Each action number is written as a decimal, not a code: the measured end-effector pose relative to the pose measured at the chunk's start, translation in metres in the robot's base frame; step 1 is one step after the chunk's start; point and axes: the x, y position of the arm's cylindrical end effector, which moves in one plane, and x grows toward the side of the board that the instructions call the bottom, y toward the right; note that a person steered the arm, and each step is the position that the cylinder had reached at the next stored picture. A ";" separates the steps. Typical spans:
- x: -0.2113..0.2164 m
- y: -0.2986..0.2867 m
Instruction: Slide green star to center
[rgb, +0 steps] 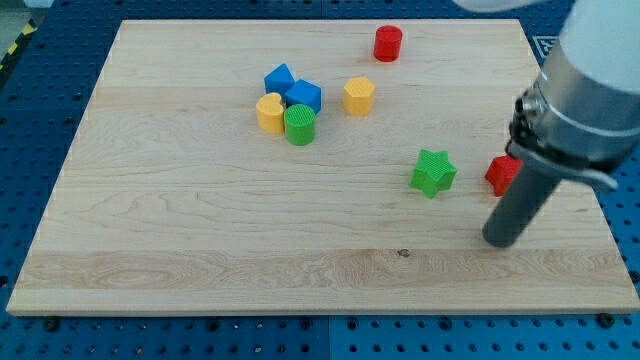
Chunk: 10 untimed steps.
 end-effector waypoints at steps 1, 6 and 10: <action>-0.030 -0.003; -0.082 -0.017; -0.033 -0.024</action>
